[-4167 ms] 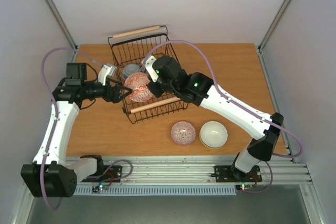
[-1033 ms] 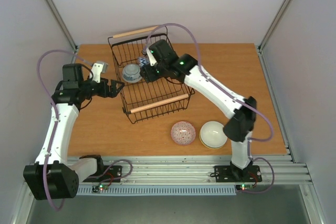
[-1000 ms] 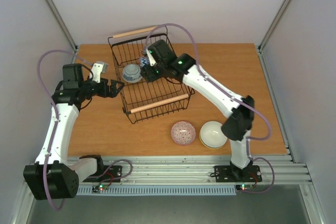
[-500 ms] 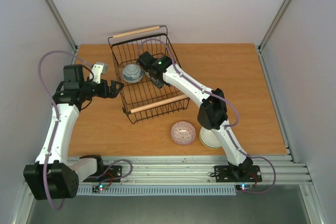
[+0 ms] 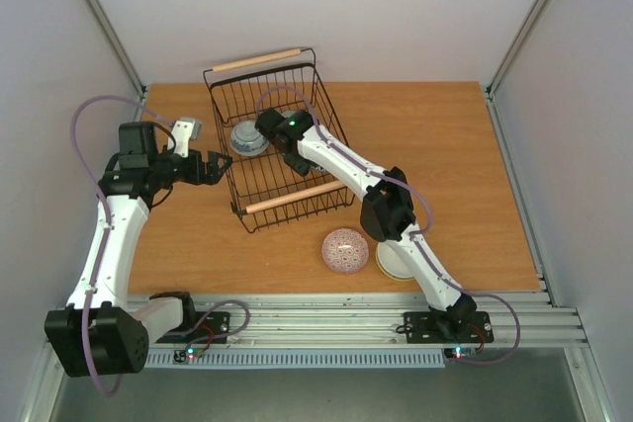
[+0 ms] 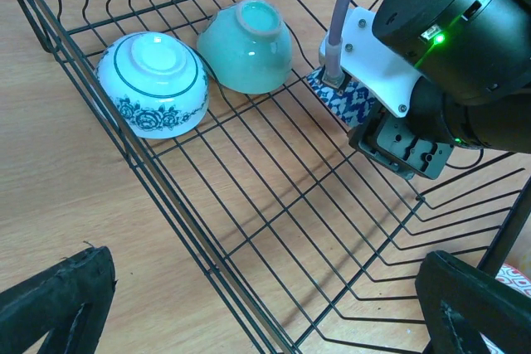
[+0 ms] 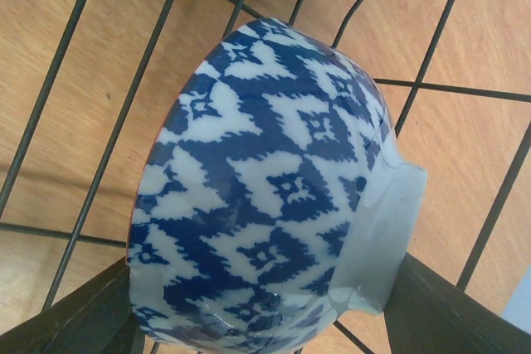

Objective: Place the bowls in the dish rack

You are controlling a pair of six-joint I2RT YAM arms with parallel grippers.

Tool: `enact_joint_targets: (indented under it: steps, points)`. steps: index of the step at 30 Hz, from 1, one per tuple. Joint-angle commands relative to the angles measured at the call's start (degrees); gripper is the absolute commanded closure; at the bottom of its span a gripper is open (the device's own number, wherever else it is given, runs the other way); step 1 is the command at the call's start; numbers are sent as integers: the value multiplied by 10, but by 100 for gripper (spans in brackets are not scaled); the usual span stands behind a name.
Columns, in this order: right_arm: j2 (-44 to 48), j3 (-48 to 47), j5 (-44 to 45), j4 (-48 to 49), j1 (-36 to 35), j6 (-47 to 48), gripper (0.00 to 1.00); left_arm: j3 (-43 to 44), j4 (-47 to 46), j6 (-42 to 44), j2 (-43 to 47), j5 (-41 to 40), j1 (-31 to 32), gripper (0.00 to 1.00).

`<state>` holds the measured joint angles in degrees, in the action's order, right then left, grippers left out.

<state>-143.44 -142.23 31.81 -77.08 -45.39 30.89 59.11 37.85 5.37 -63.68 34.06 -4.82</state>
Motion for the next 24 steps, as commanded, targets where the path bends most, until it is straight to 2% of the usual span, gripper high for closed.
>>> enact_joint_targets:
  steps: [1, 4, 8, 9, 17, 20, 24]
  points:
    - [2, -32, -28, -23, -3, 17, 79, -1, -21, 2, 12, 4, -4, 1]
    - [2, -33, -80, -22, -3, 20, 56, -2, -22, 2, 13, 4, -5, 1]
    - [8, -32, -137, -15, -4, 17, 4, -1, -21, 4, 15, 3, -5, 1]
    - [9, -32, -146, -12, -5, 16, 1, -1, -21, 4, 14, 4, -5, 1]
    - [38, -30, -180, 8, -7, 2, 1, -1, -20, 4, 19, 4, -6, 1]
    - [93, -2, -192, 45, -6, -9, 1, -1, -17, 7, 20, 8, -6, 1]
    - [212, 97, -224, 137, -6, -22, 1, -1, -14, 10, 21, 18, -7, 1]
